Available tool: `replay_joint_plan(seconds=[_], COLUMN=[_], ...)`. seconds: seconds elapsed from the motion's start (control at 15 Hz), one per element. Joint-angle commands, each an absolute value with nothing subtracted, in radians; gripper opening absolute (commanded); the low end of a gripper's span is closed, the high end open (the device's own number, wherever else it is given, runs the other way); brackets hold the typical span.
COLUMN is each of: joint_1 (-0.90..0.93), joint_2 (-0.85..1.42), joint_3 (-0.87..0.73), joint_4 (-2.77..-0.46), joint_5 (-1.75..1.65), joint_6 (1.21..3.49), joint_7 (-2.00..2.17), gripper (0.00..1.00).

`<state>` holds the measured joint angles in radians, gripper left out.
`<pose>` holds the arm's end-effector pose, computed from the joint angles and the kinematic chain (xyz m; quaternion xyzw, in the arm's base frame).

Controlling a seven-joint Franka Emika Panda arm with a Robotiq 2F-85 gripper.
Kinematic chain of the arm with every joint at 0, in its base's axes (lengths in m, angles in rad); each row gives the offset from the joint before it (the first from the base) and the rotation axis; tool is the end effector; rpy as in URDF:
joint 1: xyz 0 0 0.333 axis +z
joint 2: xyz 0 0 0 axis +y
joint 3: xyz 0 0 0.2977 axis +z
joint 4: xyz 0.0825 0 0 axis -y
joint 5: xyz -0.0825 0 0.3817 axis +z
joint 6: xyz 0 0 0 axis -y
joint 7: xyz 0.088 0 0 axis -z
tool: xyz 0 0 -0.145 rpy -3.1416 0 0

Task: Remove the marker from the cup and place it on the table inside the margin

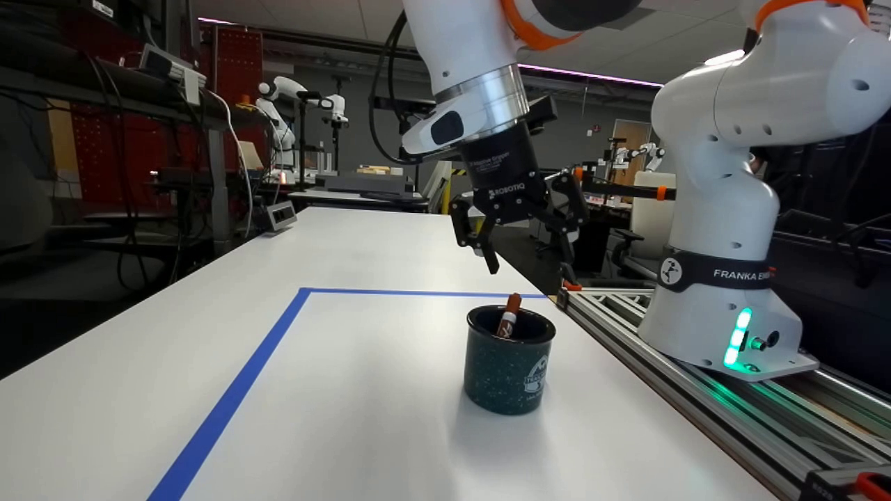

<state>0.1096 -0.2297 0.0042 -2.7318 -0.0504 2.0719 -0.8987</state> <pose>0.3245 0.0326 0.2162 -0.8462 -0.4879 0.2046 0.0636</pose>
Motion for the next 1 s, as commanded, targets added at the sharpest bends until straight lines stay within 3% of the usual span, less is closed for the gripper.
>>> replay_joint_plan(seconds=[0.0,0.47,0.53,0.6,0.73,0.87,0.93], joint_1=[0.124,0.129,0.131,0.132,0.132,0.131,0.13], joint_2=[-0.227,-0.211,-0.208,-0.203,-0.177,-0.165,-0.16], joint_3=[0.036,0.068,0.071,0.073,0.079,0.082,0.083], joint_4=[-2.739,-2.757,-2.76,-2.762,-2.742,-2.742,-2.742], joint_5=[-0.095,-0.174,-0.178,-0.18,-0.185,-0.187,-0.19], joint_6=[2.111,2.175,2.18,2.183,2.186,2.198,2.202], joint_7=[-0.871,-0.851,-0.852,-0.85,-0.85,-0.854,-0.856], gripper=[1.0,1.0,0.93,0.75,0.56,0.42,0.47])
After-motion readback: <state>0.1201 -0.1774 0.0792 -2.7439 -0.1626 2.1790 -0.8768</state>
